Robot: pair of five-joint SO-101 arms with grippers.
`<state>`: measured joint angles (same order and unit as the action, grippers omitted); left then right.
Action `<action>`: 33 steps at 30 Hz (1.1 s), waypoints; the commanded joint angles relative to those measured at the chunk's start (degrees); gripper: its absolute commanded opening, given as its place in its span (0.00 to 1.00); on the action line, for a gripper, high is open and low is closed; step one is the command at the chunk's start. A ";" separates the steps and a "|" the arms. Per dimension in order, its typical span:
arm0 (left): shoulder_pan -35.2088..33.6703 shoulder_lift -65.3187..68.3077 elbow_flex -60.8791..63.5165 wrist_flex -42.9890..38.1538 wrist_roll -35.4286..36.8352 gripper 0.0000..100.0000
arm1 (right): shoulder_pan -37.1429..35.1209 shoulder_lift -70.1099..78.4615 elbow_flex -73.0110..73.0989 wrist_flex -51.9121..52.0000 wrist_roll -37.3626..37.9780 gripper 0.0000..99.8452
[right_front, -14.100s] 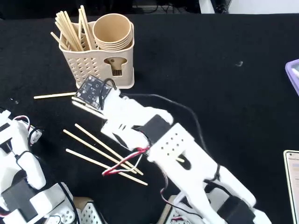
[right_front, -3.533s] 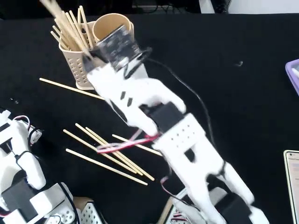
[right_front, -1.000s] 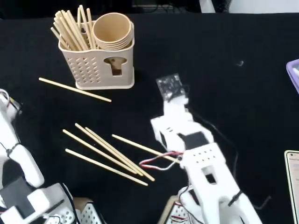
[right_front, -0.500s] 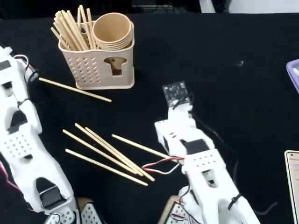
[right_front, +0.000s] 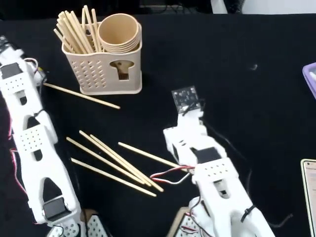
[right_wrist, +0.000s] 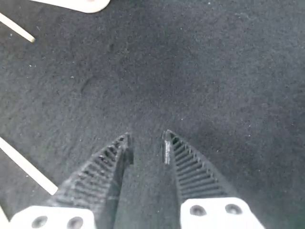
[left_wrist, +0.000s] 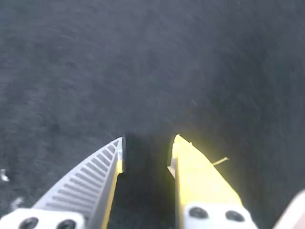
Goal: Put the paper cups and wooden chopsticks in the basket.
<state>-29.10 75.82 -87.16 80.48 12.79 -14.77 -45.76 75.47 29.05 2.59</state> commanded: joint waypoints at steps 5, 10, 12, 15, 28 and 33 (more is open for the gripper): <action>4.35 2.29 -7.96 7.91 -15.65 0.18 | 0.53 -2.33 -0.75 -1.41 0.09 0.11; 3.74 2.20 -8.04 14.42 -22.42 0.18 | 0.53 -2.42 -0.84 -1.41 0.09 0.11; 3.38 1.67 -8.04 17.32 -25.76 0.18 | 0.53 -2.42 -0.84 -1.41 0.09 0.11; 2.33 -0.09 -7.78 20.48 -28.92 0.18 | 0.53 -2.42 -0.84 -1.41 0.09 0.11; -1.63 -8.26 -7.52 20.31 -23.30 0.18 | 0.44 -2.24 -0.66 -3.34 0.00 0.11; 4.26 -6.59 -8.04 20.22 -9.67 0.18 | 0.44 -2.15 -0.40 -3.34 0.00 0.11</action>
<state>-29.54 72.13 -94.20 100.53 -6.46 -14.77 -45.76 75.47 26.95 2.59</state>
